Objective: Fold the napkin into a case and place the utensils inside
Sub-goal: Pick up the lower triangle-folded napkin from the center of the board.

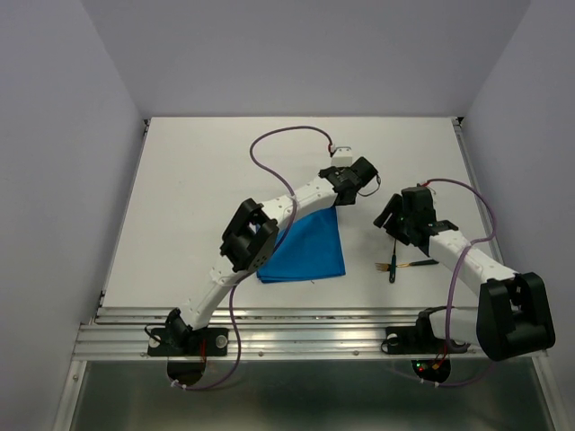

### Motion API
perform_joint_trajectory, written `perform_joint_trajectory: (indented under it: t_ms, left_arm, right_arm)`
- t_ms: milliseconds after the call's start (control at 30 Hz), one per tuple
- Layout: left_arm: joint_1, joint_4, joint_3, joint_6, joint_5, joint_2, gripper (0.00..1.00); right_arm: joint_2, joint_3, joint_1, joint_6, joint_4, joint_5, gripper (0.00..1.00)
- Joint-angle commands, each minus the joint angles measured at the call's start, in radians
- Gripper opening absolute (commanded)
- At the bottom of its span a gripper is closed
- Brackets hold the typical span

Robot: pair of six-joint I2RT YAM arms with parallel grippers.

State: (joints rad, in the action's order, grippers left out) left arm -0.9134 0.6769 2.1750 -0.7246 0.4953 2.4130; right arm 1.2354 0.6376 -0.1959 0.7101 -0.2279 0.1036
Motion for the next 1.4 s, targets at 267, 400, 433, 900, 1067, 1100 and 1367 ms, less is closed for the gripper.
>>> perform_joint_trajectory:
  t_ms: [267, 400, 433, 900, 1067, 1100, 1367]
  left_arm:
    - [-0.021, 0.038, -0.024, -0.079, 0.083, -0.02, 0.59]
    - [-0.022, 0.039, -0.027, -0.087, 0.101, -0.014, 0.59]
    - [-0.022, 0.038, -0.026, -0.084, 0.104, -0.011, 0.59]
    - [-0.015, 0.041, -0.015, -0.079, 0.124, 0.067, 0.55]
    - [-0.001, 0.01, -0.037, -0.065, 0.074, 0.078, 0.53]
    - [0.001, -0.002, -0.058, -0.061, 0.062, 0.075, 0.51]
    - [0.025, -0.135, -0.176, -0.024, -0.064, 0.032, 0.24]
  right_arm:
    - [0.01, -0.015, 0.006, -0.006, 0.036, -0.041, 0.67]
    - [0.007, -0.015, 0.006, -0.006, 0.035, -0.044, 0.67]
    - [0.007, -0.016, 0.006, -0.006, 0.035, -0.045, 0.67]
    - [0.003, -0.016, 0.006, -0.001, 0.036, -0.062, 0.67]
    - [-0.001, -0.016, 0.006, -0.001, 0.035, -0.062, 0.67]
    - [-0.001, -0.016, 0.006, 0.0, 0.036, -0.062, 0.67]
    - [-0.01, -0.018, 0.006, -0.001, 0.033, -0.059, 0.67]
